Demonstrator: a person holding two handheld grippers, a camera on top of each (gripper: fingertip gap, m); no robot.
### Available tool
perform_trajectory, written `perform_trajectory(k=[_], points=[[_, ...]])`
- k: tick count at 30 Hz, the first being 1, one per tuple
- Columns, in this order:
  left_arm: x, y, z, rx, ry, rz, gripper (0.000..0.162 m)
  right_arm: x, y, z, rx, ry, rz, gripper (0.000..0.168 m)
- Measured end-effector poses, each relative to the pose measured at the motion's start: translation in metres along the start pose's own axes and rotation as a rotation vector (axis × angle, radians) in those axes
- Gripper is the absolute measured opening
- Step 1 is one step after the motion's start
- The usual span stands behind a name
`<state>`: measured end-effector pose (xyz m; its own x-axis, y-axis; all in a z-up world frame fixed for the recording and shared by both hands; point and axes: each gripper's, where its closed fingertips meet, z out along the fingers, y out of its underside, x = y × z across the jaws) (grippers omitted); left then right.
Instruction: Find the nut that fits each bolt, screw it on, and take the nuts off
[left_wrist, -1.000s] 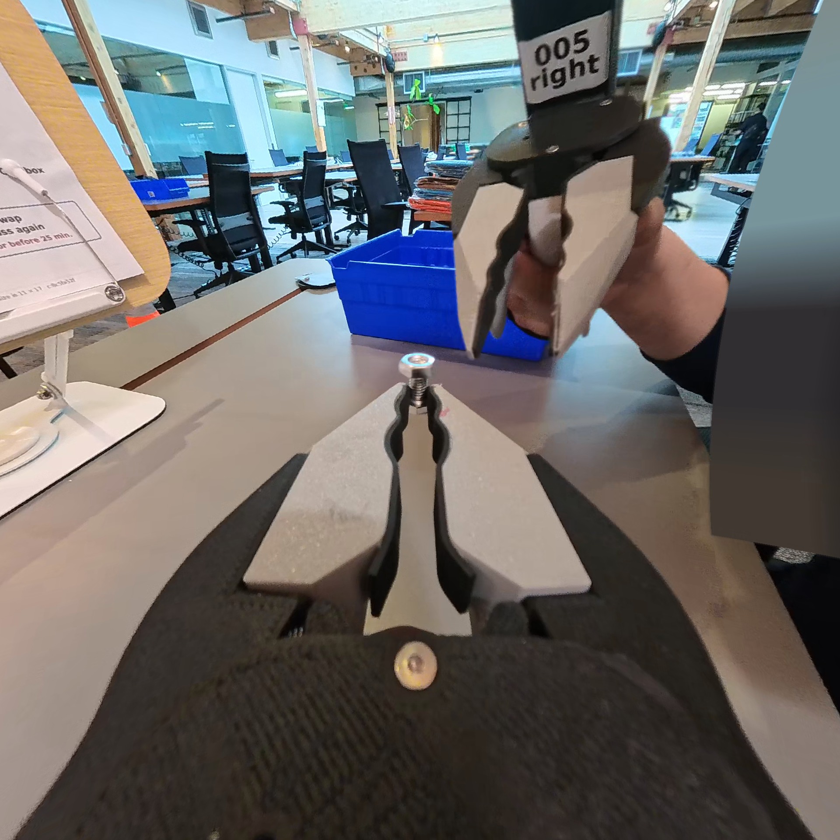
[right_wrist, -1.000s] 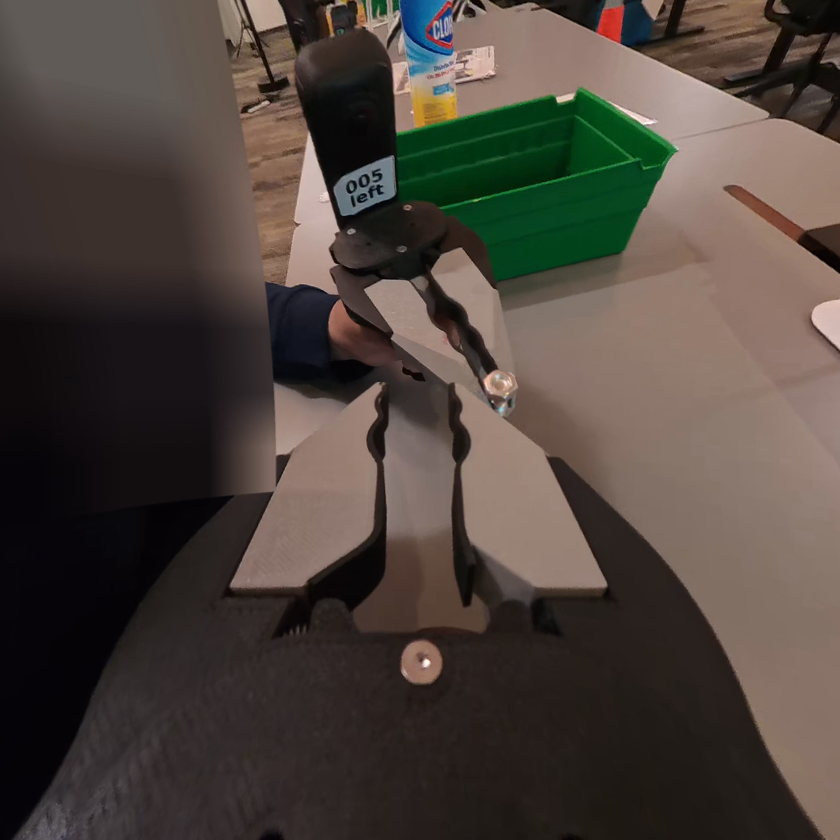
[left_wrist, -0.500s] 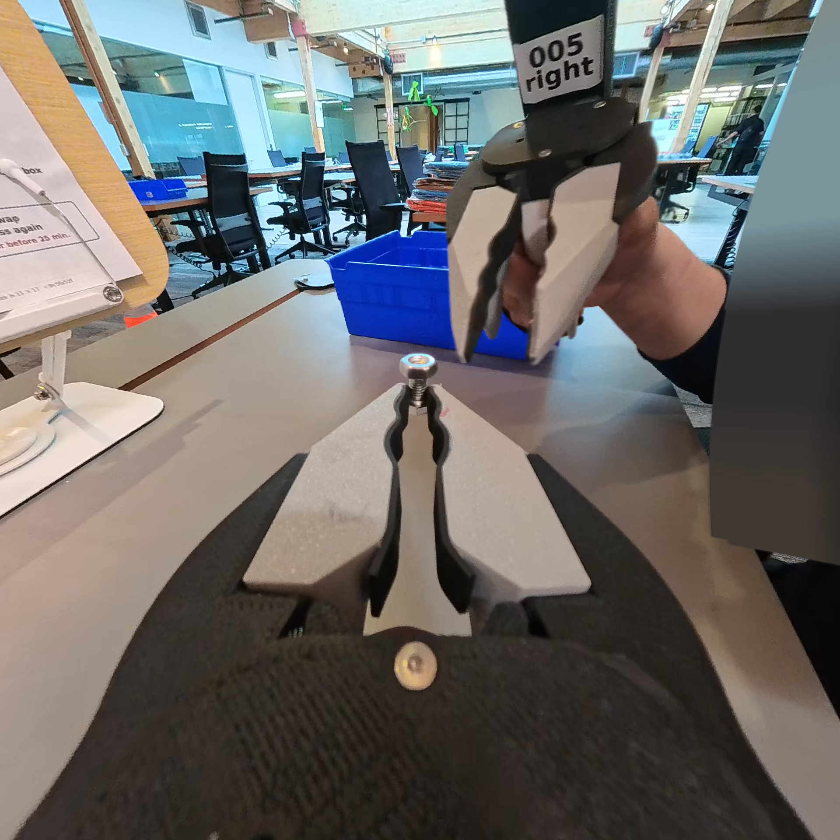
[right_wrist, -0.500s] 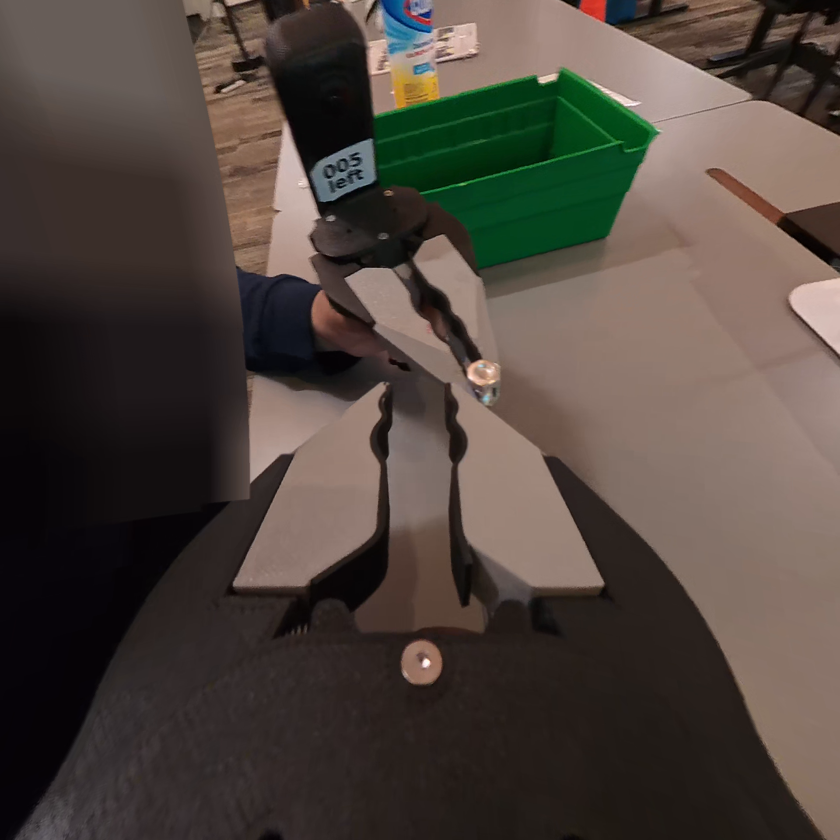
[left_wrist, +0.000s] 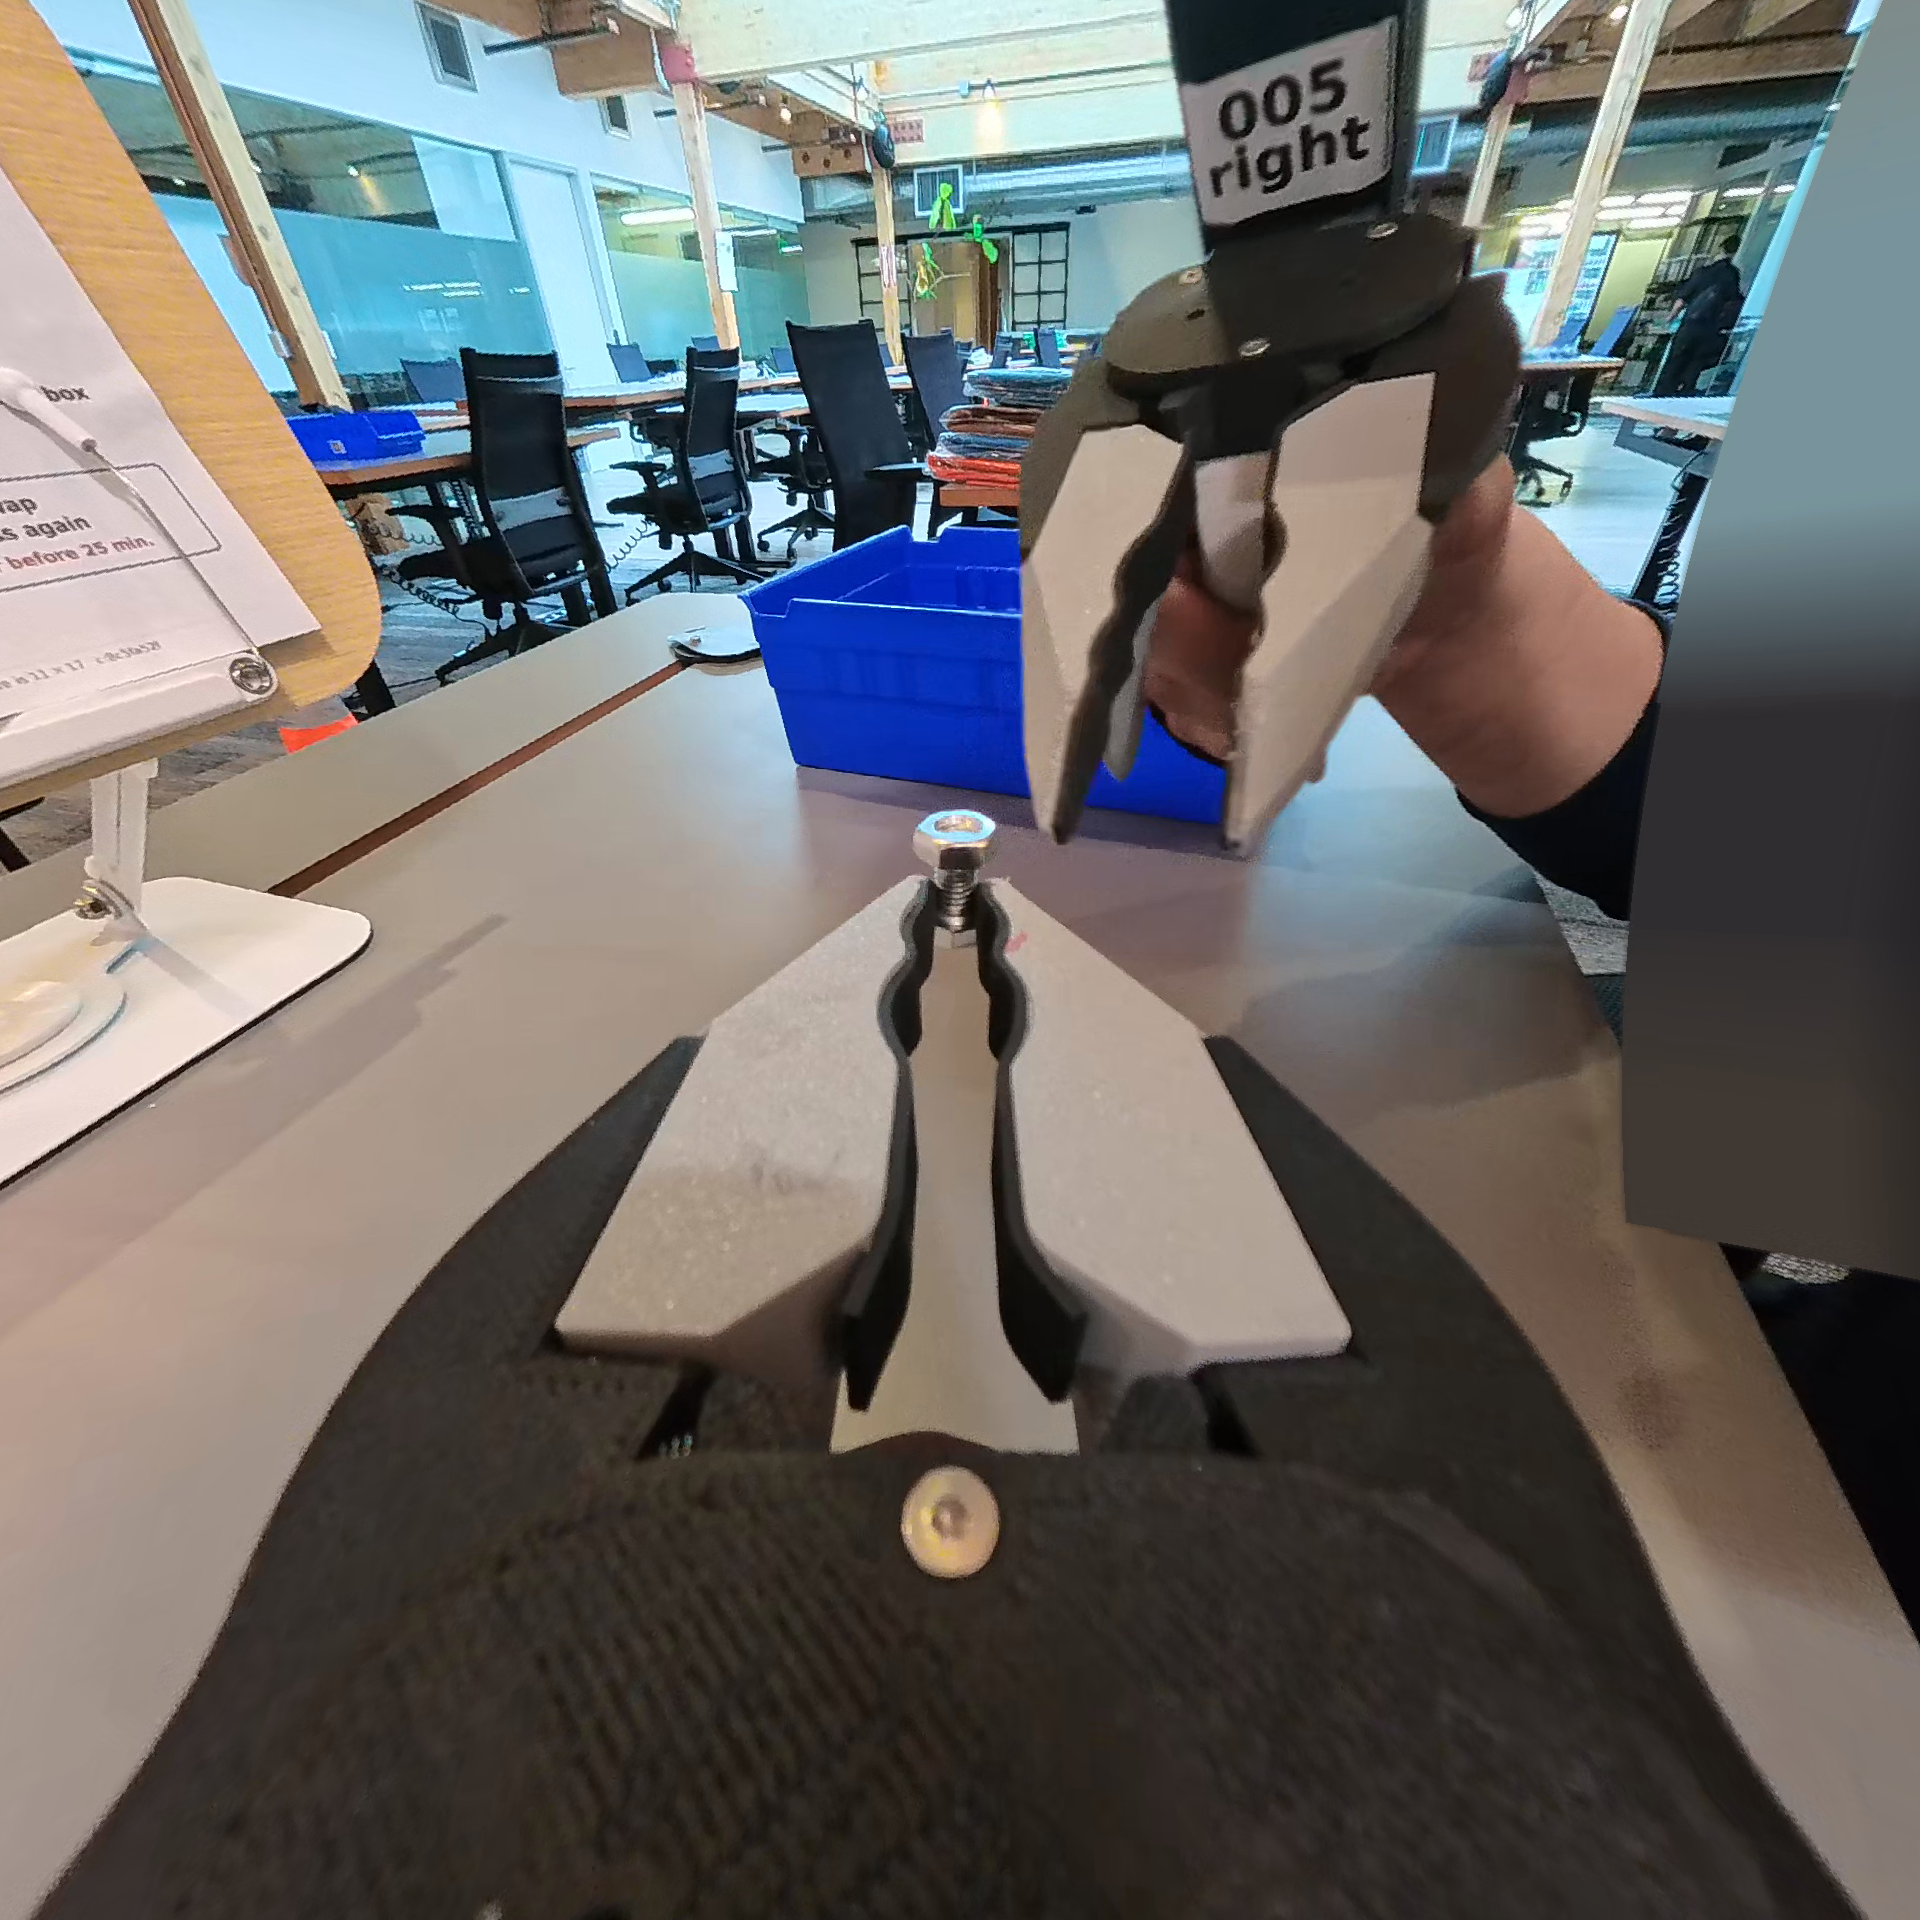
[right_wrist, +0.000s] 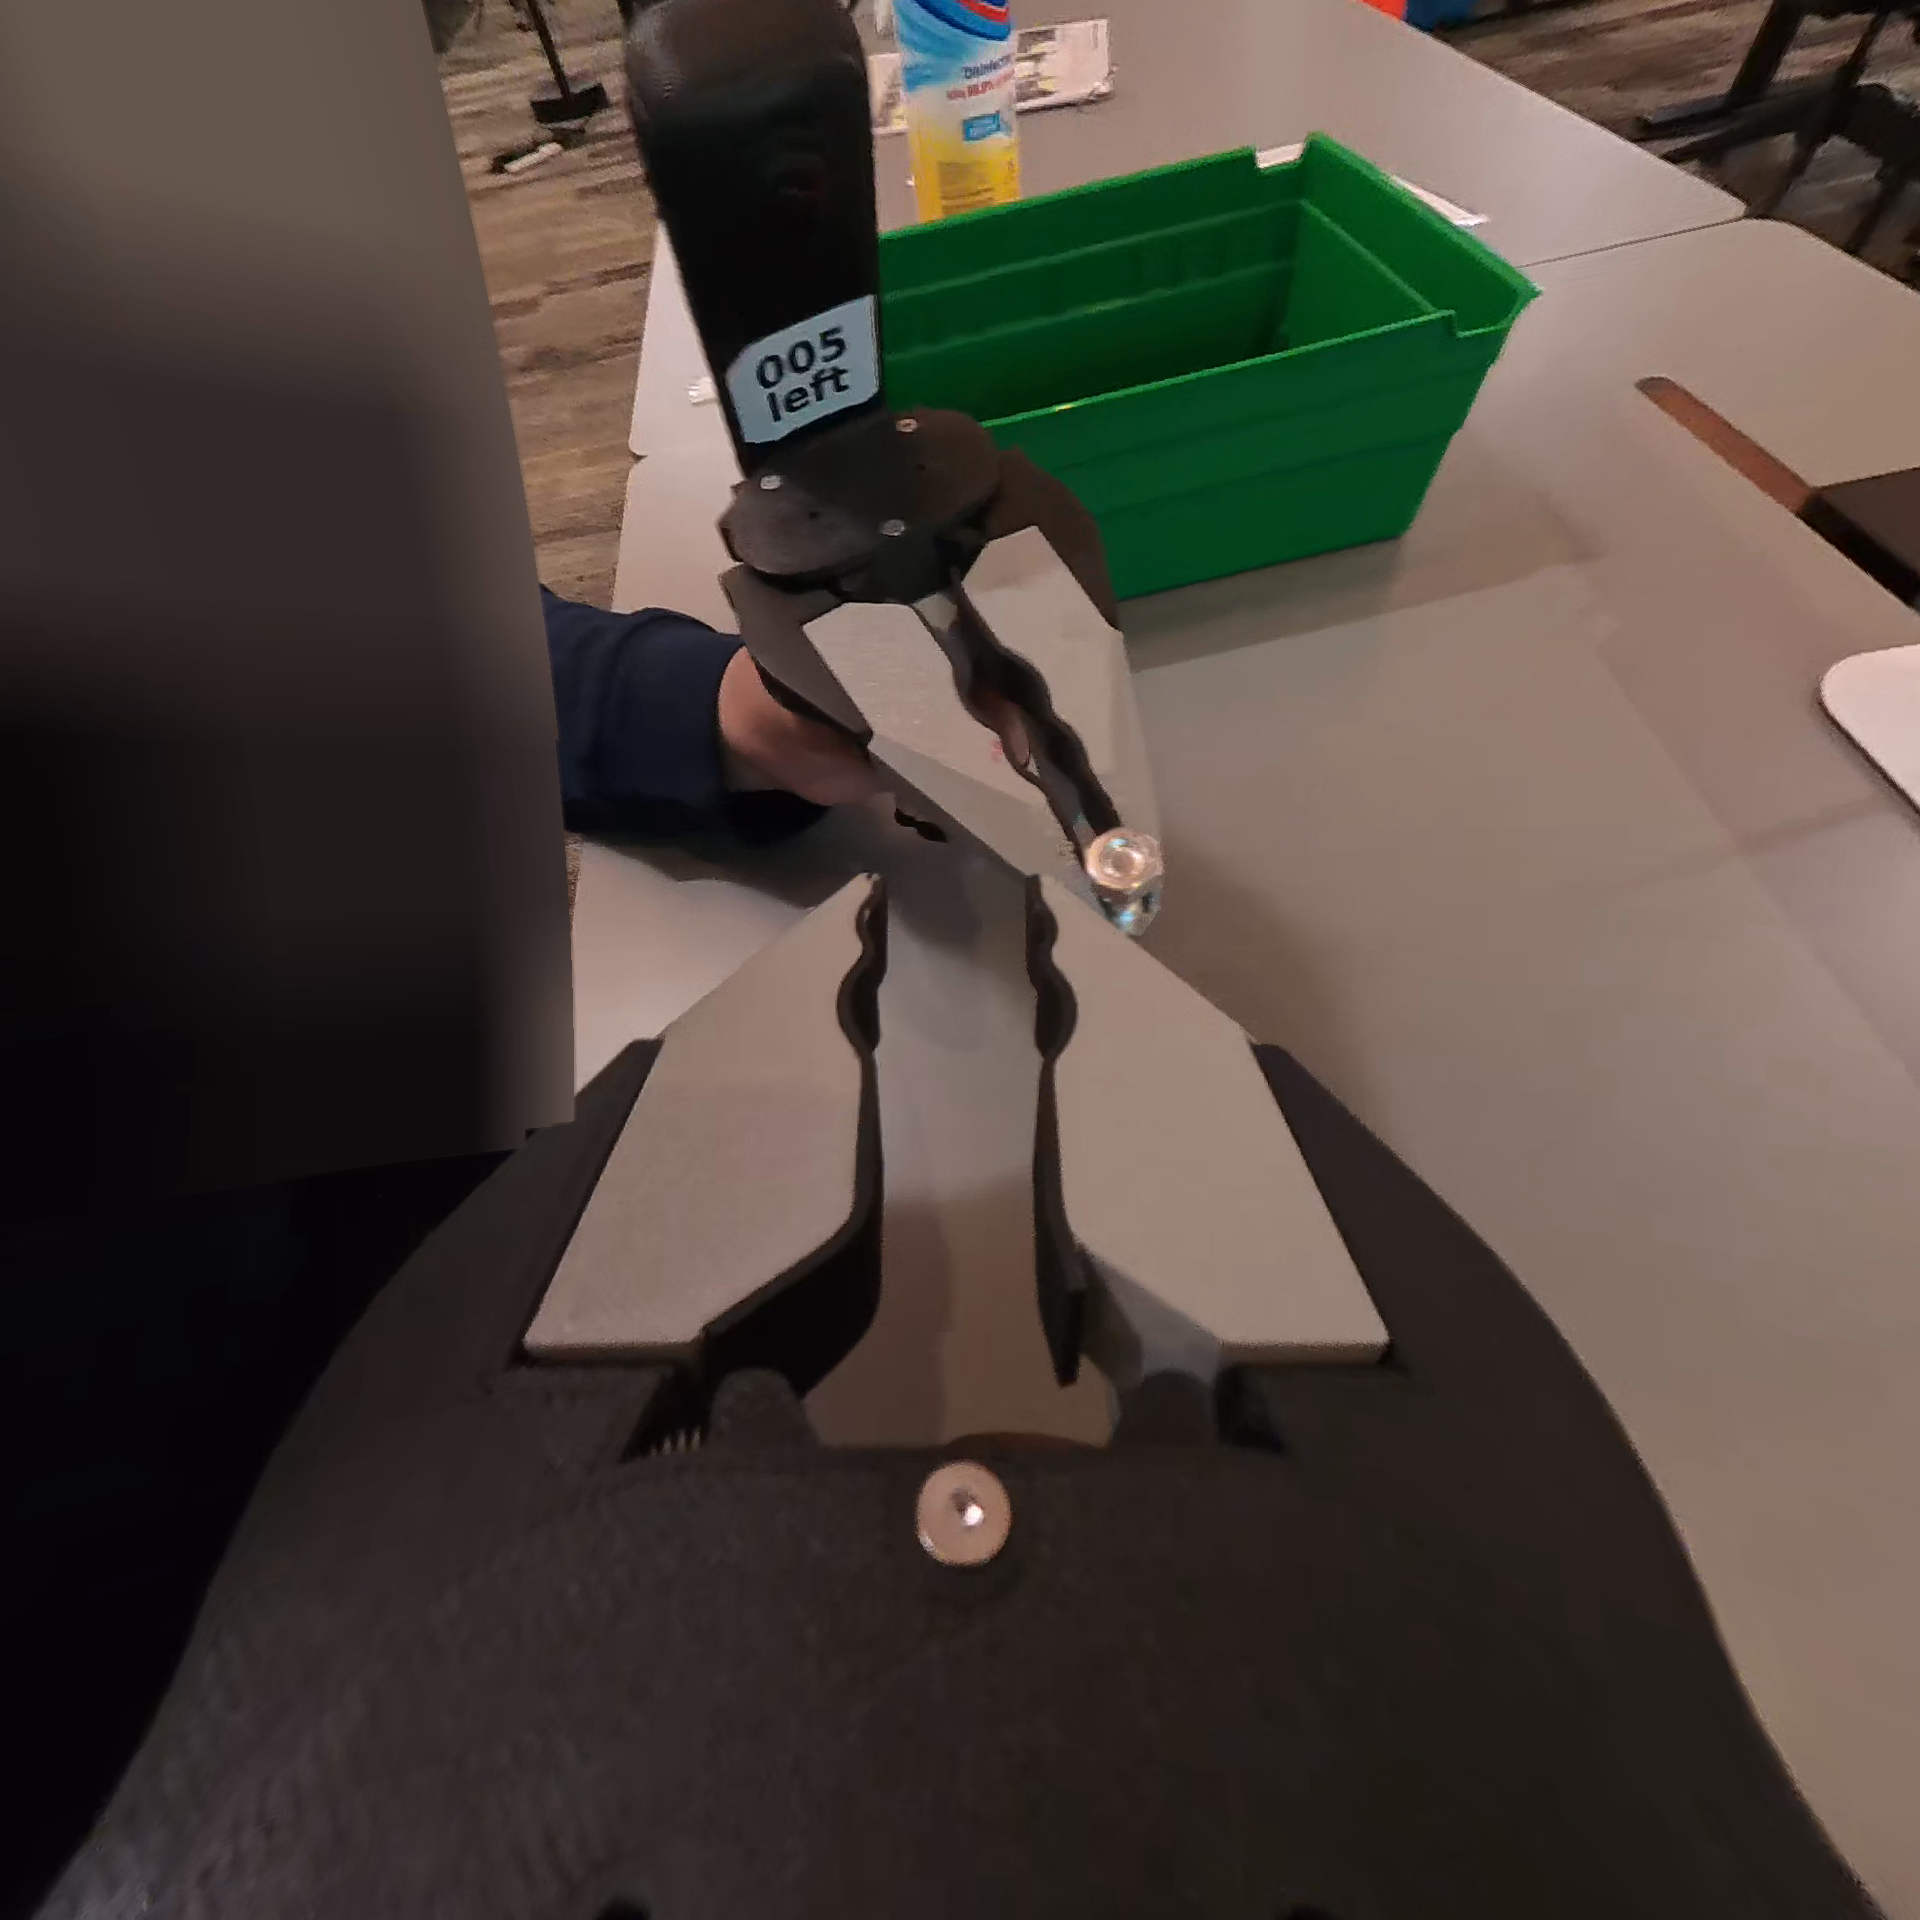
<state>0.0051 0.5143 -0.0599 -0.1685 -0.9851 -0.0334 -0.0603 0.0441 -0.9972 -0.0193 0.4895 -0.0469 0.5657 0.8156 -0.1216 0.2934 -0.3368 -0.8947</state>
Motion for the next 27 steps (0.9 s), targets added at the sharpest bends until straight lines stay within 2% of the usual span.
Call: perform_trajectory(k=[5,13,16,23,27], points=[[0.0,-0.001,0.0,0.003,-0.001,-0.002,0.005,0.026,0.005,0.0,-0.029,0.129,0.024,0.028],[-0.001,0.0,0.0,0.002,-0.004,0.0,0.005,0.017,0.002,0.0,-0.012,0.084,0.024,0.03],[-0.001,0.0,-0.001,0.003,-0.004,-0.003,0.005,0.005,0.002,-0.001,-0.015,0.017,0.012,0.02],[0.0,0.0,0.0,0.0,-0.002,-0.001,0.005,0.03,0.001,-0.002,-0.008,0.147,0.027,0.03],[-0.001,0.0,0.0,0.001,-0.005,0.0,0.005,0.017,0.002,0.001,-0.011,0.074,0.018,0.029]])
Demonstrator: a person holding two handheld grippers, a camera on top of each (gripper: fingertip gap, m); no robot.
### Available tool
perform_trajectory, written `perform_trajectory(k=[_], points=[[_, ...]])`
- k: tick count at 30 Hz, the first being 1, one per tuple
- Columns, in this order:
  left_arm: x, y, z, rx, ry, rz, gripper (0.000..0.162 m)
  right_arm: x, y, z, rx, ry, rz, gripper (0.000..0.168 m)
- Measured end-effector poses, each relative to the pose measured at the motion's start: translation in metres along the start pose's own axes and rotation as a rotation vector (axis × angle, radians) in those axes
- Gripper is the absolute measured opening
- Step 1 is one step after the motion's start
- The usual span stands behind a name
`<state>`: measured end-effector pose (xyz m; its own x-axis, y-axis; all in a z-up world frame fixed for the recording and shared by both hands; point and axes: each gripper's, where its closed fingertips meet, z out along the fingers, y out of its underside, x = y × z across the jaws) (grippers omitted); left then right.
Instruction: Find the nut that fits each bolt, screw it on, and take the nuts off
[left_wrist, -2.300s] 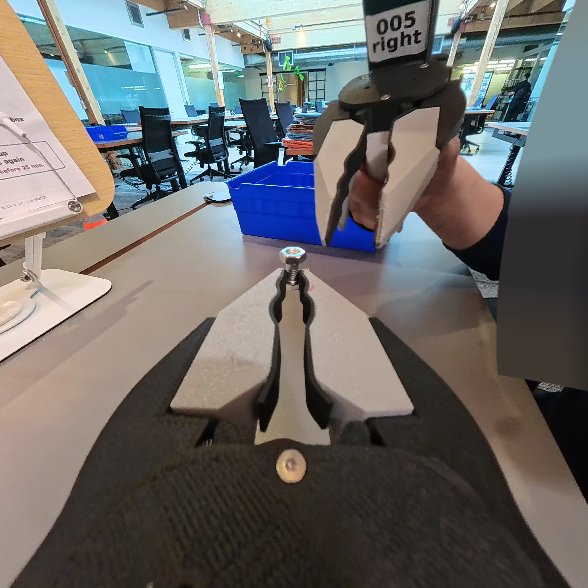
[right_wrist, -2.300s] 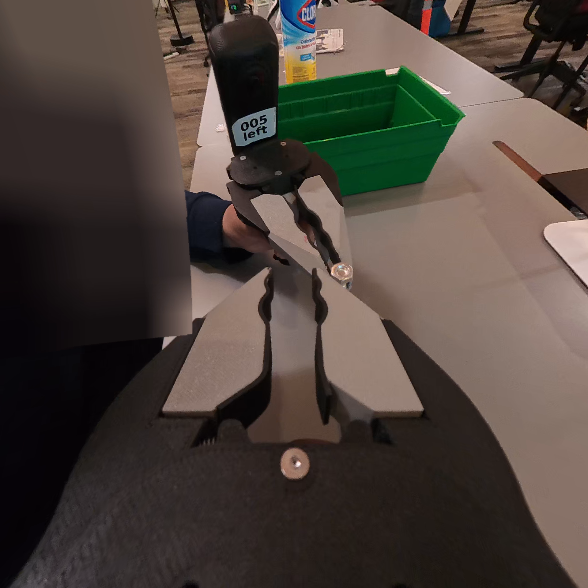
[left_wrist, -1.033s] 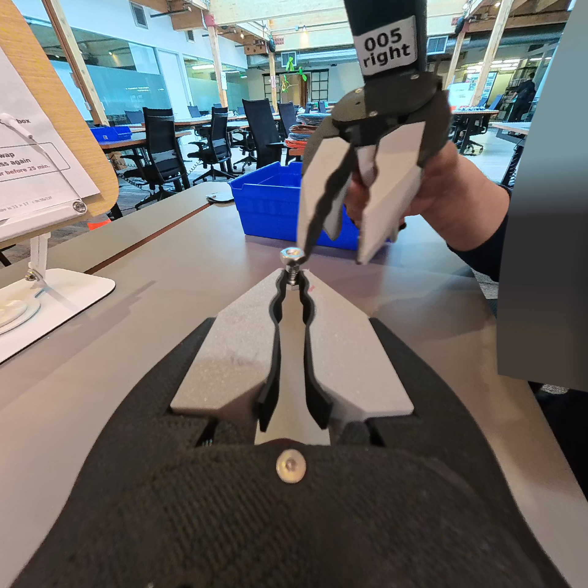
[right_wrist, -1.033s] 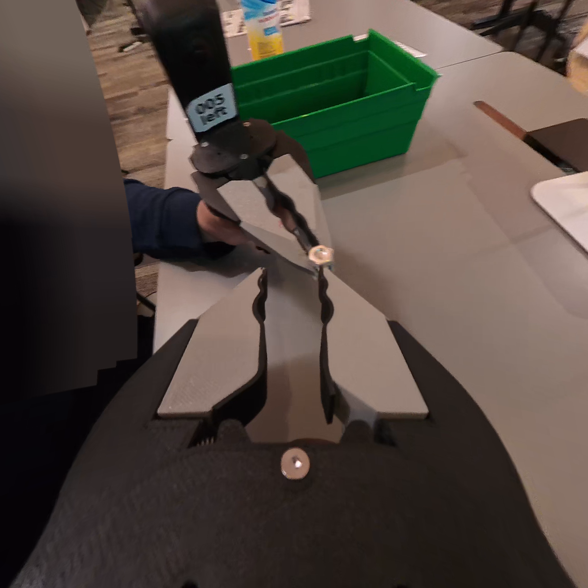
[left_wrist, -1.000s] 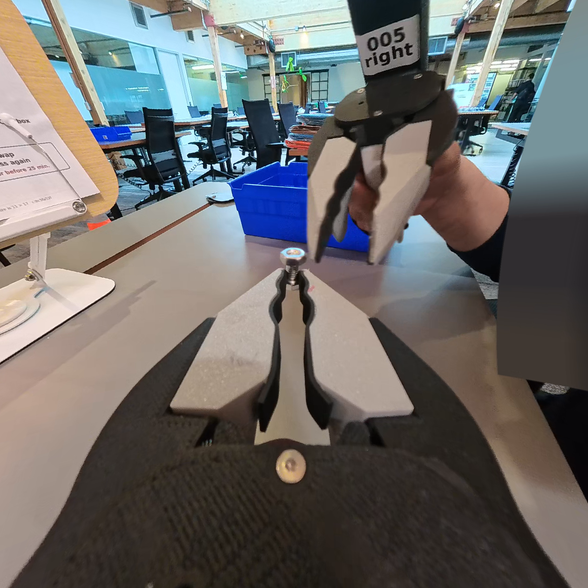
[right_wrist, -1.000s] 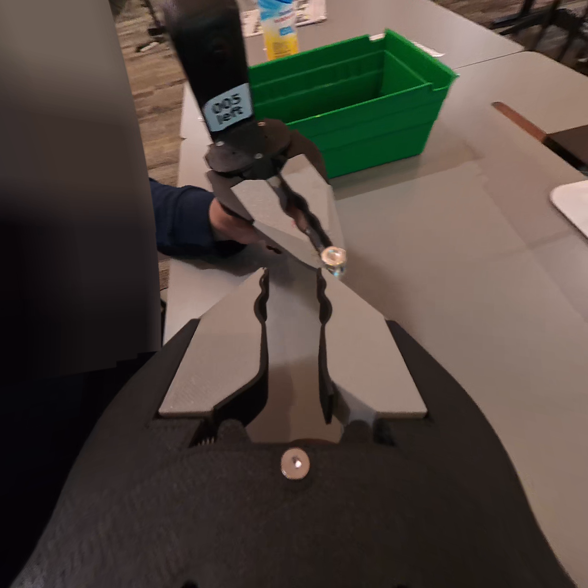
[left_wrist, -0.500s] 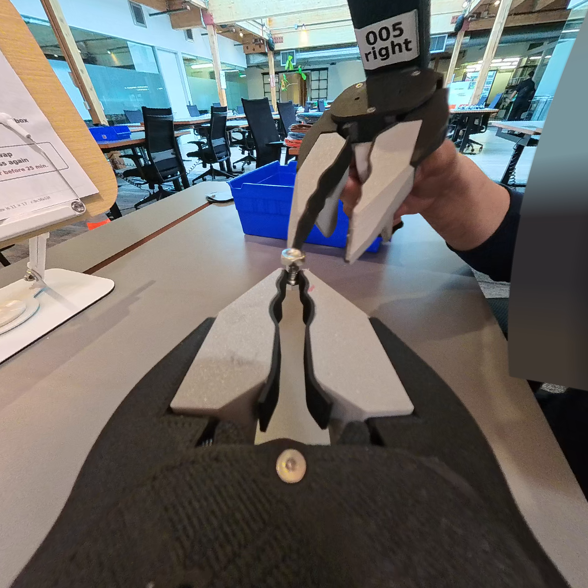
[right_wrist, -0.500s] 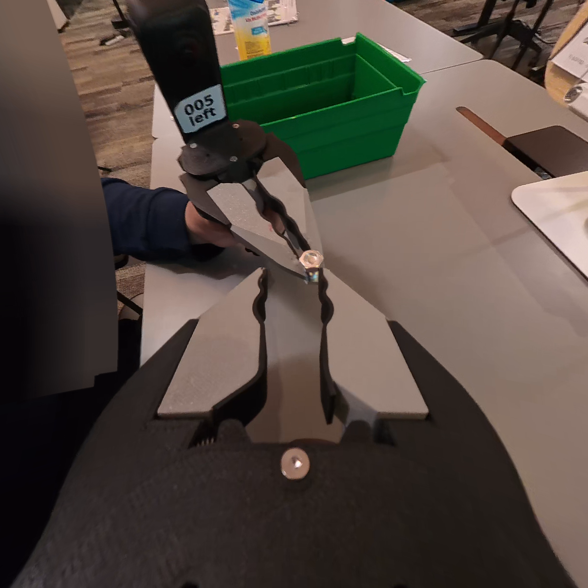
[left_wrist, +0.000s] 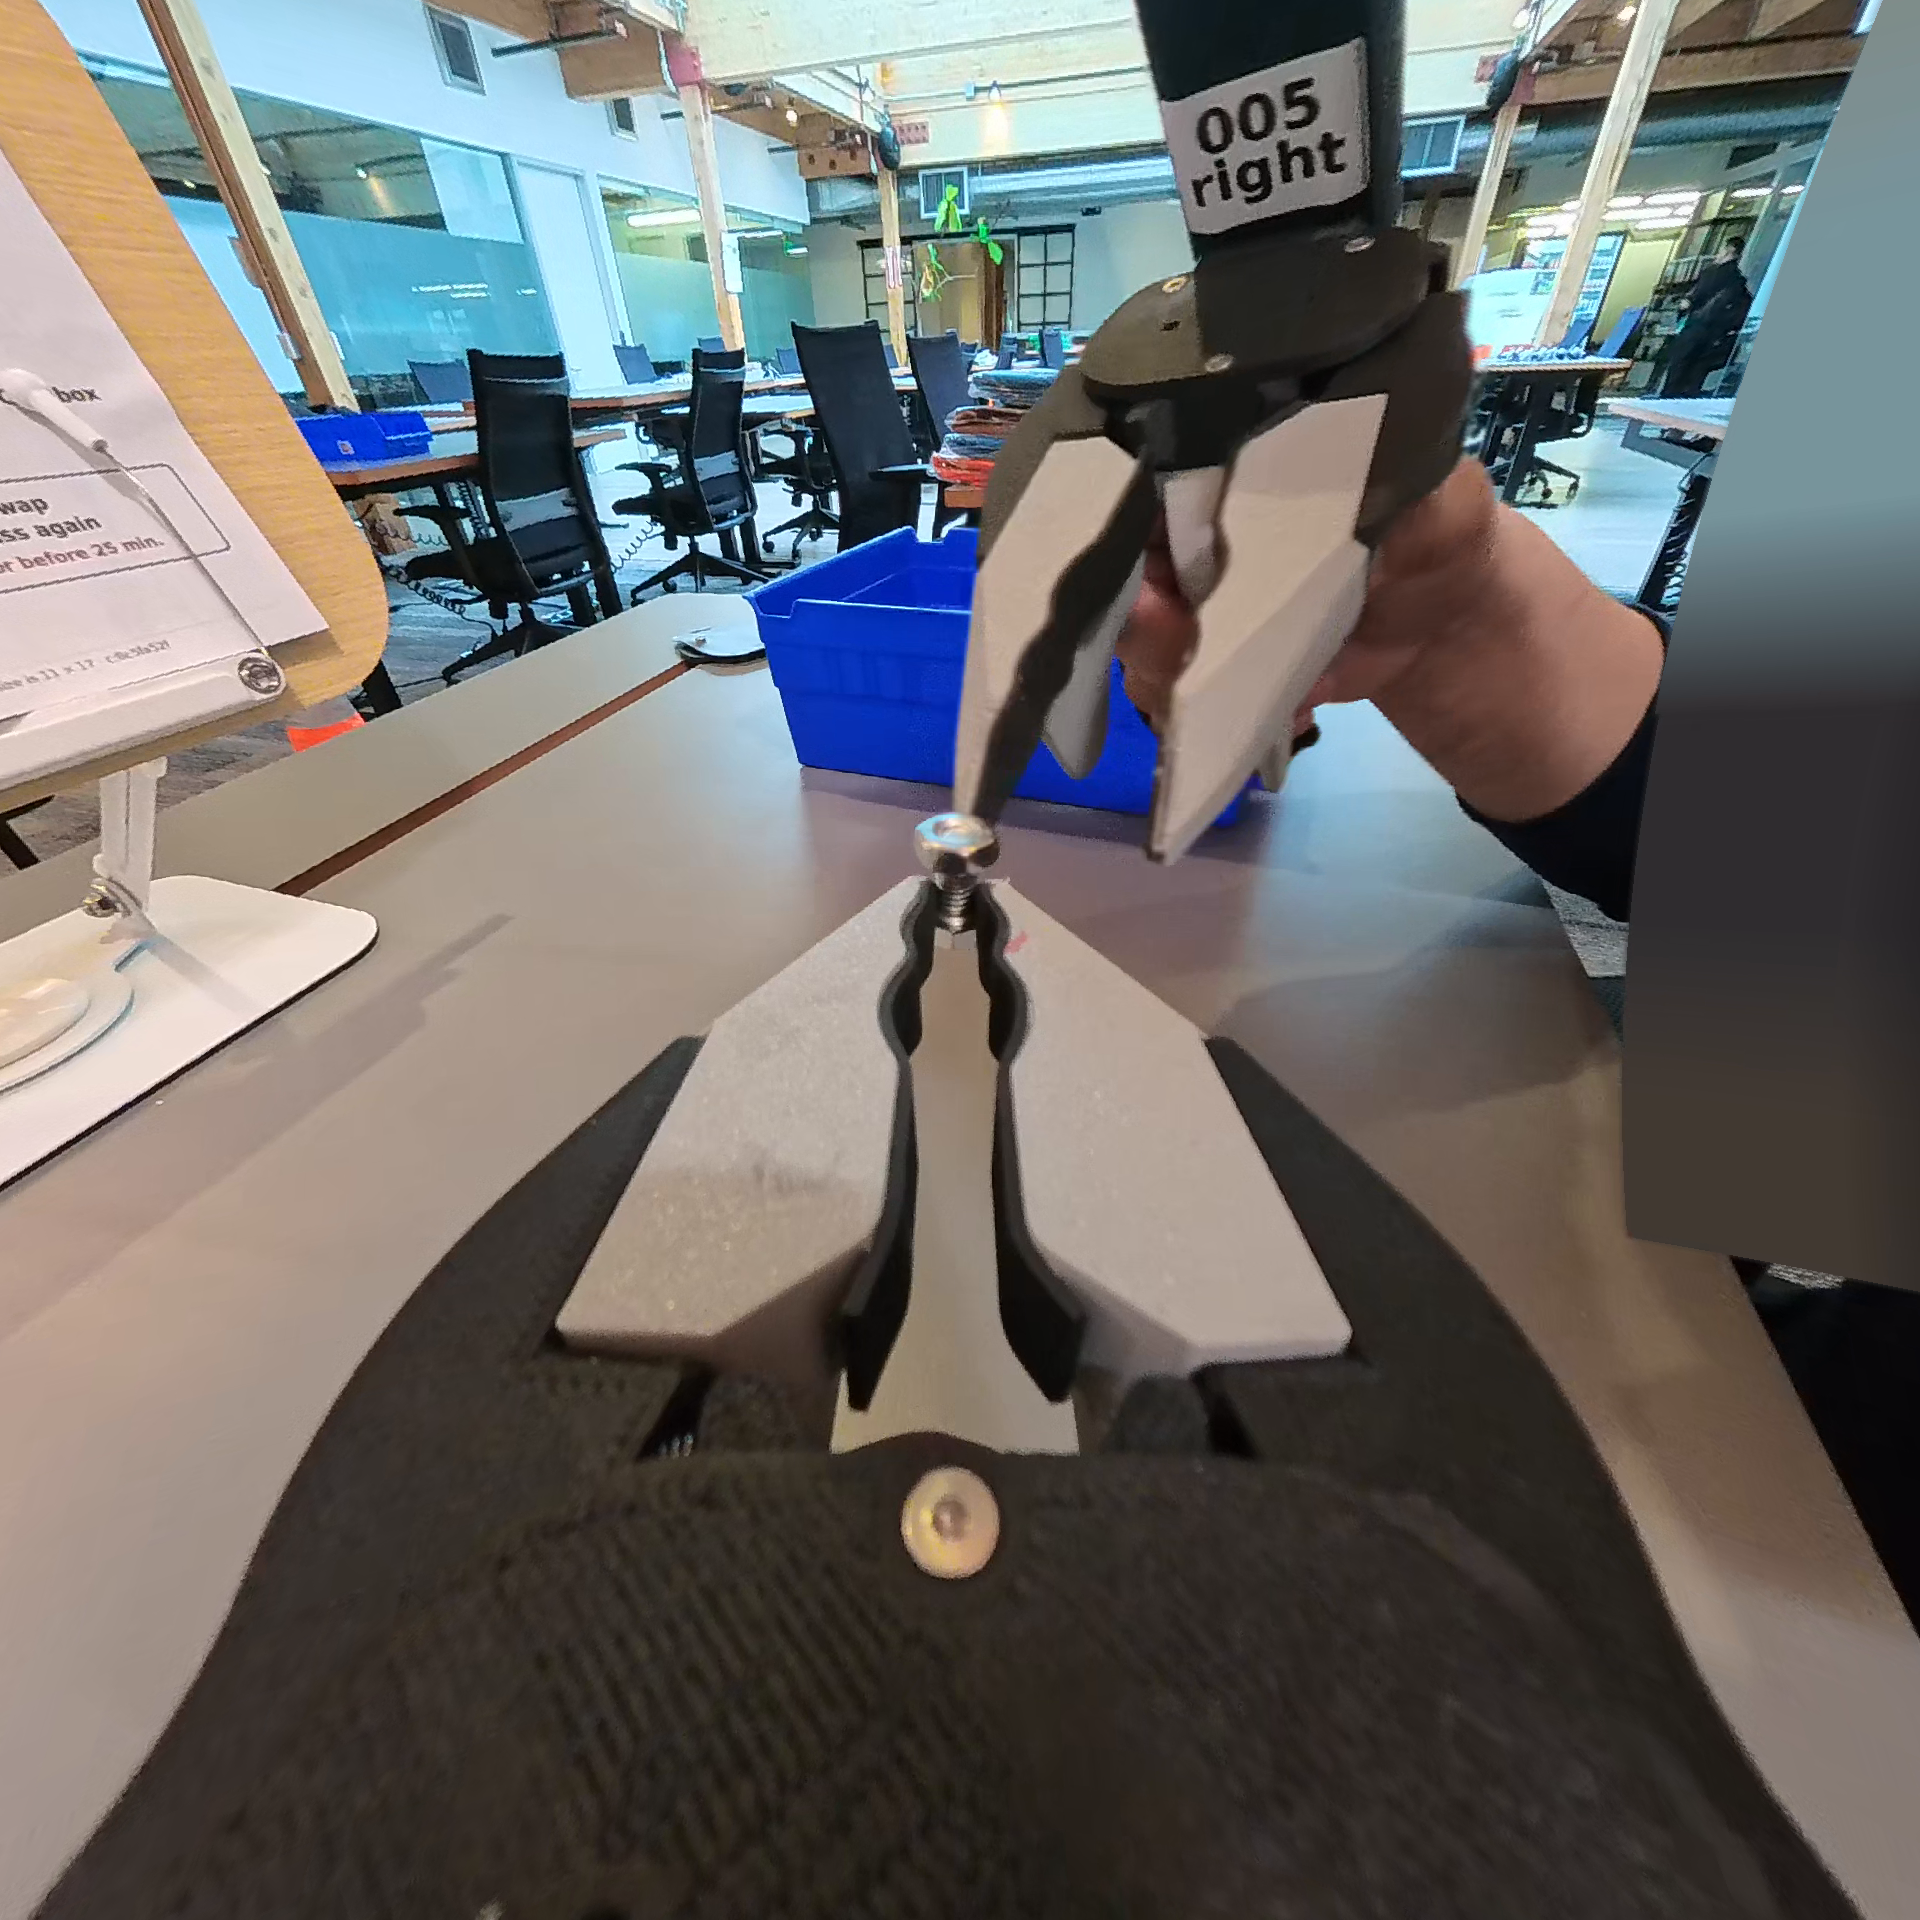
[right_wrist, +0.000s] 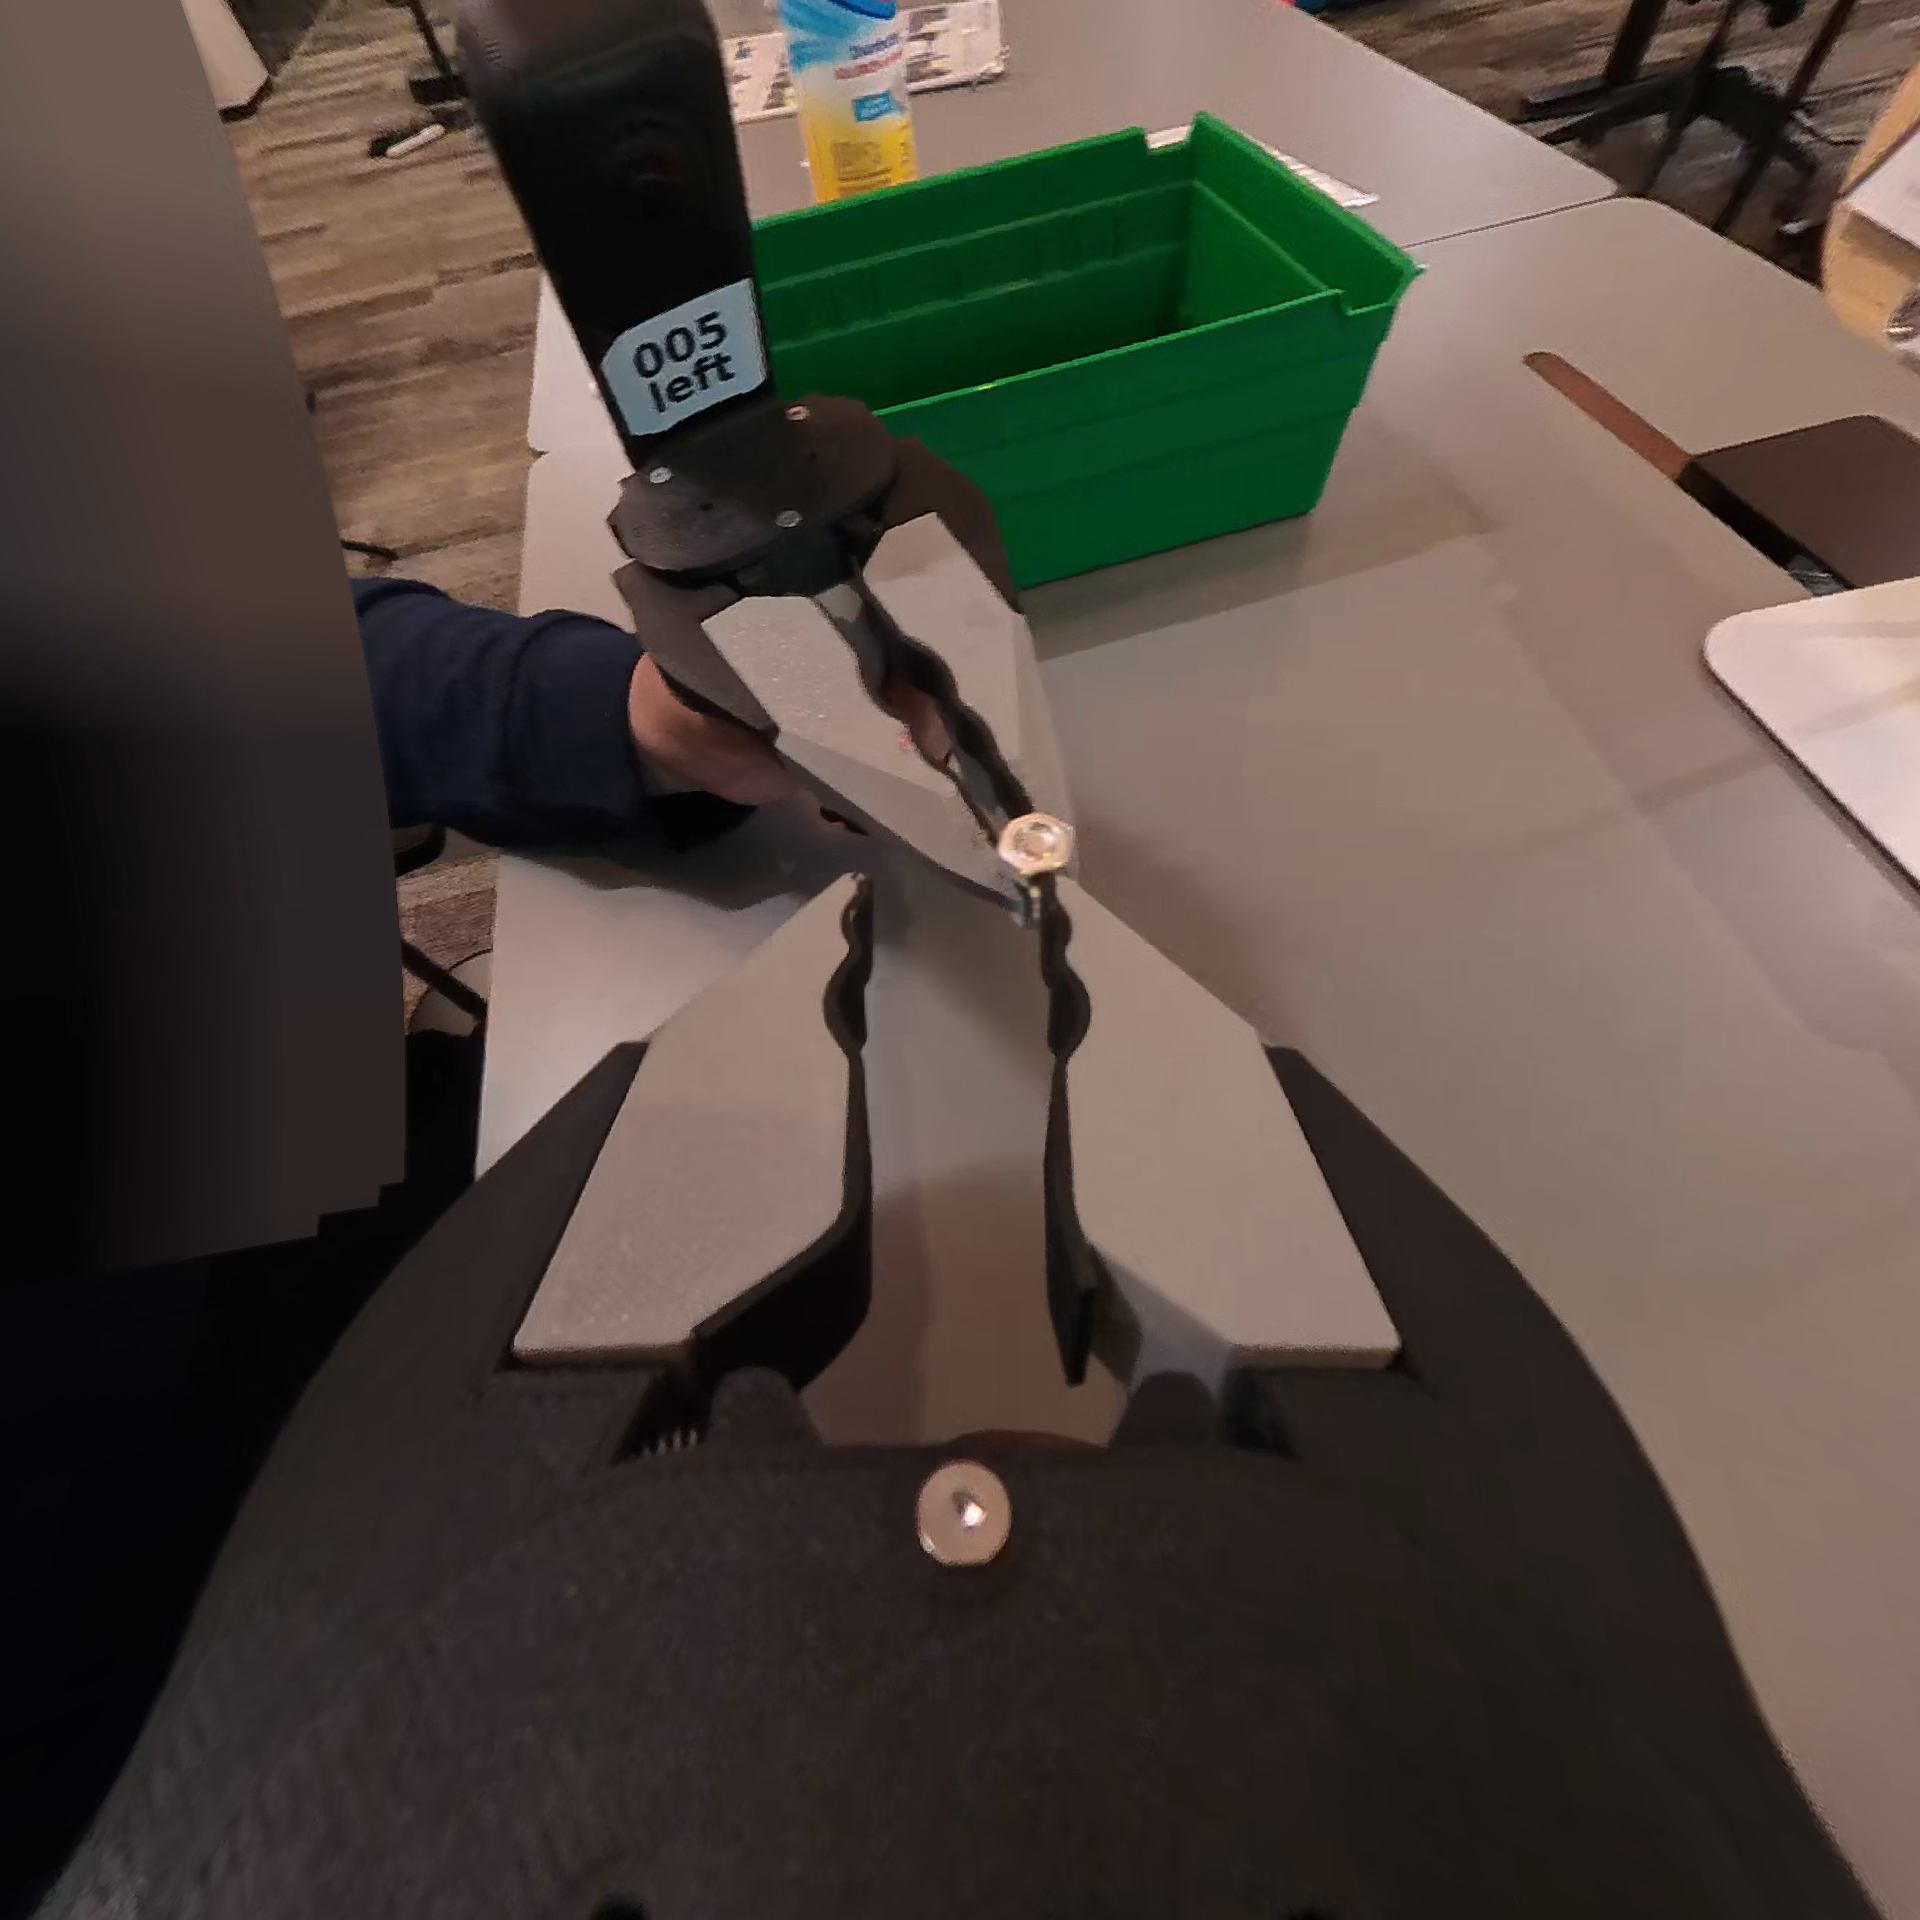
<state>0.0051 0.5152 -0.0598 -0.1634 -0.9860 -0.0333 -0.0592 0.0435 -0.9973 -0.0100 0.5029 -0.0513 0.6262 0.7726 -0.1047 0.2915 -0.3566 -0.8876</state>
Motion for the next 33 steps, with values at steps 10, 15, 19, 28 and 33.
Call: perform_trajectory(k=[10,15,19,28,33], points=[[0.001,0.0,0.001,-0.003,0.005,-0.002,0.005,0.015,-0.001,-0.003,0.001,0.081,0.017,0.03],[0.0,0.0,0.0,0.001,0.002,-0.001,0.005,-0.001,0.0,-0.002,-0.002,-0.009,0.01,0.03],[0.001,0.0,0.0,-0.001,0.005,-0.004,0.005,-0.007,-0.003,-0.006,0.014,-0.031,-0.013,0.018],[0.0,0.0,0.0,0.0,0.003,-0.005,0.005,0.0,0.002,0.0,-0.007,0.004,-0.011,0.03],[0.001,-0.001,0.0,0.0,0.003,-0.004,0.005,-0.01,-0.001,-0.005,0.008,-0.041,-0.037,0.02]])
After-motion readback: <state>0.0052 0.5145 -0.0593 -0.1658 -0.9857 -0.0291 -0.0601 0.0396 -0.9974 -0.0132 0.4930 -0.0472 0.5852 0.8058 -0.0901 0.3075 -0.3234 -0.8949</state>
